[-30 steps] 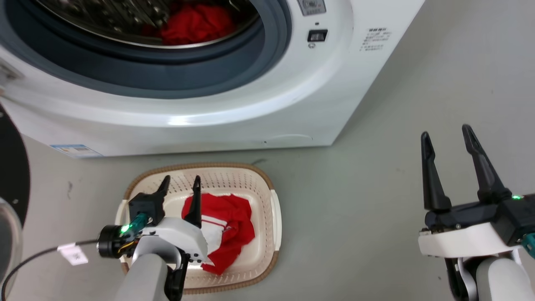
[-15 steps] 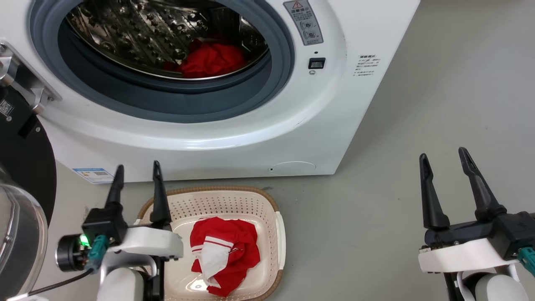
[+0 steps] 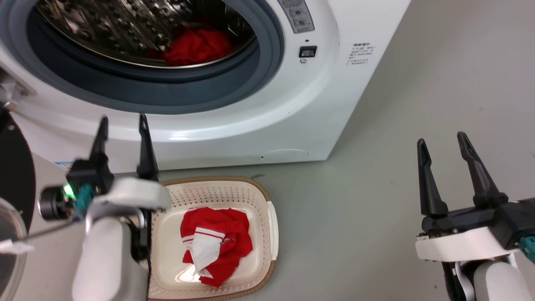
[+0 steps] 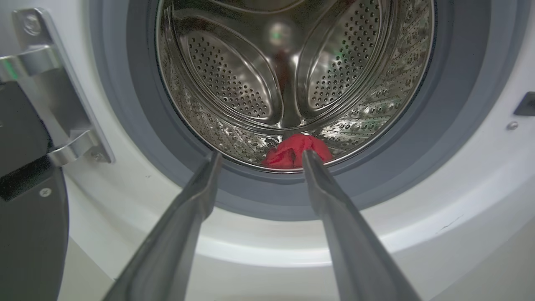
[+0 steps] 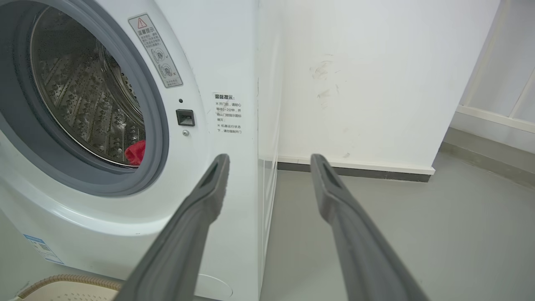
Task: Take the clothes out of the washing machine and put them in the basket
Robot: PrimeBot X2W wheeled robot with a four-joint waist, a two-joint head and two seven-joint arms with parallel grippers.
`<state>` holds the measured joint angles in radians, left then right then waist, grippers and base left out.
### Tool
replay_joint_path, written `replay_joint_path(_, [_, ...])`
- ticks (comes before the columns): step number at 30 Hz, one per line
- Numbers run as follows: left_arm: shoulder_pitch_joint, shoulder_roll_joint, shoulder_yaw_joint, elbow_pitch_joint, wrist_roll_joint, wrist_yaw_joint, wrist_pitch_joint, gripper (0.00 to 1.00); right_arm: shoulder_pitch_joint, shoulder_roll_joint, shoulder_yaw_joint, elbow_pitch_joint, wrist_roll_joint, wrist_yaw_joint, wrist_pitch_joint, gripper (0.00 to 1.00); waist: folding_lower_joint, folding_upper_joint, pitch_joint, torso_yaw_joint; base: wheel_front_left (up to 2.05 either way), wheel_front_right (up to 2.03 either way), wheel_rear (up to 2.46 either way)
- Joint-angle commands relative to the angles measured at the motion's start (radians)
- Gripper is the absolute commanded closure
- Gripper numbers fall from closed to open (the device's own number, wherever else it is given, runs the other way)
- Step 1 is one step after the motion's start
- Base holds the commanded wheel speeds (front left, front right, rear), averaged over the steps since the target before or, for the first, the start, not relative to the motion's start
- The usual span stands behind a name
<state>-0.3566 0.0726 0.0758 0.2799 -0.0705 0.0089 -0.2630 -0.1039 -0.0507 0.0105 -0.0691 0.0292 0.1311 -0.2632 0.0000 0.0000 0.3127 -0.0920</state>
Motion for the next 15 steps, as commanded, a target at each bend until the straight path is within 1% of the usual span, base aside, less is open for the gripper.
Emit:
replay_joint_path(1, [-0.038,0.013,0.004,0.017,0.008,-0.005,-0.002,0.0,-0.017,0.001,0.002,-0.006,0.009,-0.001,-0.002,0.0,0.0,0.0,0.029,-0.017,0.0,0.0,0.0])
replay_joint_path(4, [-0.143,0.041,0.005,0.092,0.012,-0.021,-0.003,0.0,-0.041,0.001,0.008,-0.012,0.015,-0.001,-0.002,0.0,0.0,0.0,0.072,-0.038,0.0,0.0,0.0])
replay_joint_path(11, [-0.416,0.115,-0.022,0.339,0.031,-0.062,-0.002,0.0,-0.084,0.001,0.018,-0.015,0.03,-0.001,-0.002,0.0,0.0,0.0,0.162,-0.083,0.0,0.0,0.0])
replay_joint_path(15, [-0.571,0.15,-0.053,0.465,0.048,-0.085,0.041,0.0,-0.107,0.001,0.024,-0.017,0.043,-0.001,-0.002,0.0,0.0,0.0,0.205,-0.107,0.0,0.0,0.0])
